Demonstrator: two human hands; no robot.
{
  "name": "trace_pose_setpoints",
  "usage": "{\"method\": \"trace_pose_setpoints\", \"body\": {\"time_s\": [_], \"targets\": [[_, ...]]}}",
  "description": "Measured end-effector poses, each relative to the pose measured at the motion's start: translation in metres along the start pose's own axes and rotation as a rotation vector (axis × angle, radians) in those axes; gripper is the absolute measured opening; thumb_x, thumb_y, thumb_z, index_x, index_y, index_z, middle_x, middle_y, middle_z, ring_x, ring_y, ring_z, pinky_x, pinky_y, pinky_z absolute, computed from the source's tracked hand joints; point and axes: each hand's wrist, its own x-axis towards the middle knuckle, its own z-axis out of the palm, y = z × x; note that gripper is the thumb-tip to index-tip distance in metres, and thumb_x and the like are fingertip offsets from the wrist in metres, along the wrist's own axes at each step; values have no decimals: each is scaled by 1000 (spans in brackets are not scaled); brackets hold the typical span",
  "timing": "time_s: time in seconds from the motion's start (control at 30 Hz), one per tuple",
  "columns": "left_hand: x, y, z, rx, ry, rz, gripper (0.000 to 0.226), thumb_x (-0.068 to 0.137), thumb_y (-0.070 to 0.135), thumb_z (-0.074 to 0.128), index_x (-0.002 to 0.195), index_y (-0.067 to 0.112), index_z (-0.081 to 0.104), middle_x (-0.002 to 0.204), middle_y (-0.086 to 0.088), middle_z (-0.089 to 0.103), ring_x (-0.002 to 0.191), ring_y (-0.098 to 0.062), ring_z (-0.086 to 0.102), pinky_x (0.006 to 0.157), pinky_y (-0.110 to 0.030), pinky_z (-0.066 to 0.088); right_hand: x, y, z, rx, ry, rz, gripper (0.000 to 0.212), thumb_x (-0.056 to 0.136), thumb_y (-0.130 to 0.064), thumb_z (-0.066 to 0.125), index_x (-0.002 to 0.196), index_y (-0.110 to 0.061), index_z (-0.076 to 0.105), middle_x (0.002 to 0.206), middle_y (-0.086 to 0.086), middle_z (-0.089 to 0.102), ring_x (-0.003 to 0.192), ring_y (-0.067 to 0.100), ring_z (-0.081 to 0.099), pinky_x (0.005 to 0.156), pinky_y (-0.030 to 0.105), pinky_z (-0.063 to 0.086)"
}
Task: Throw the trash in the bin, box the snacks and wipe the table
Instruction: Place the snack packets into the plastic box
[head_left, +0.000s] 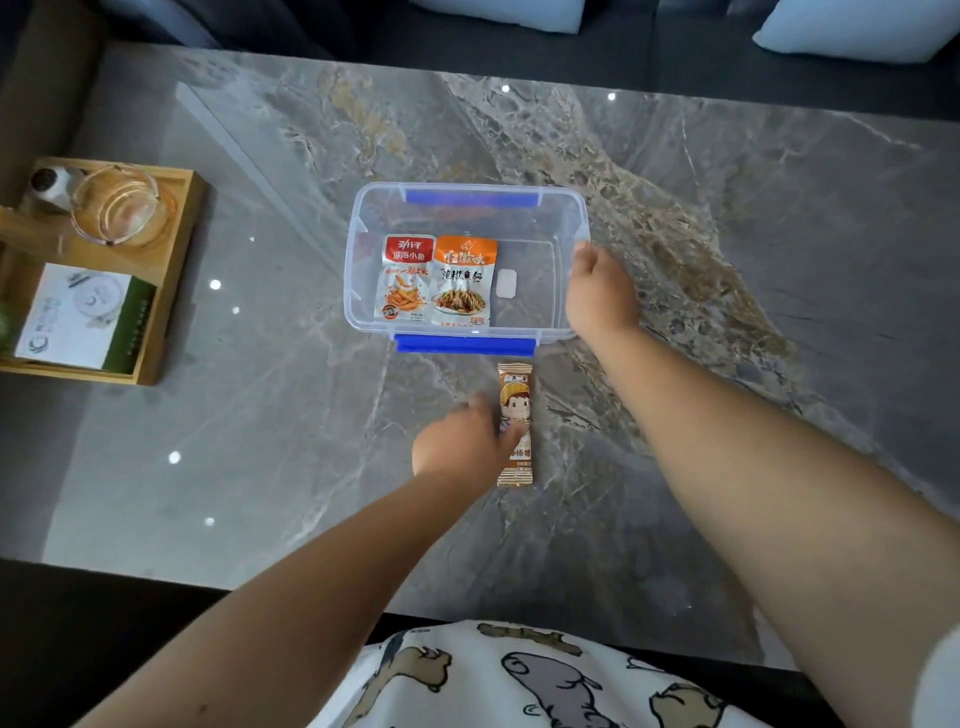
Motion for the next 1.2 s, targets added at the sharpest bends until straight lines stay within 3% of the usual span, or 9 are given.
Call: {"method": "trace_pose_setpoints", "body": {"time_s": [0.1,0.23,0.33,0.47,0.67,0.87,1.07,1.2], "targets": [[10,5,7,16,29,0,39,89,58,48,111,26,46,99,2,64,83,-23,65,56,-32,46,-1,-1,-1,3,-12,11,52,100,-45,21,112,-9,56,104,13,63,91,29,57,75,37,42],[12,4,4,-47,0,-12,26,92,46,51,109,26,46,94,1,64,83,-24,64,56,-32,45,0,-1,-1,5,-15,11,51,100,-44,21,104,-8,56,99,12,61,86,28,56,71,34,38],[11,0,3,-182,-28,-16,10,93,35,52,93,29,45,80,4,58,71,-19,59,57,-32,48,1,-1,-2,4,-13,5,49,101,-43,21,103,-9,57,95,10,60,83,27,55,69,33,37],[7,-8,-5,-304,-46,-75,21,93,31,53,78,20,45,78,-2,55,67,-20,55,57,-33,45,1,-1,-2,2,-23,11,50,100,-44,21,106,-9,57,98,11,62,85,28,56,73,36,42],[-12,-31,-21,-563,-63,-157,18,92,33,57,84,18,52,78,-3,64,68,-20,60,55,-30,45,1,-1,-2,0,-19,3,51,100,-44,22,110,-10,57,102,12,63,90,30,57,73,35,38],[-36,-39,-42,-1032,-145,-230,18,93,27,61,80,16,53,74,-5,67,62,-17,62,54,-29,48,1,0,-3,-10,-27,4,52,100,-45,20,114,-10,56,106,13,63,95,33,58,78,38,42],[-30,-14,-90,-1266,28,-62,22,89,20,66,73,20,51,62,3,59,50,-9,54,44,-21,43,1,0,-3,30,-27,-4,50,100,-43,22,114,-10,57,105,13,64,91,30,57,71,34,36],[23,12,-123,-1168,156,6,18,82,26,71,84,19,54,73,2,64,64,-13,62,57,-34,56,0,0,-3,45,-27,-7,48,100,-42,23,110,-9,57,98,11,62,86,29,56,70,34,36]]}}
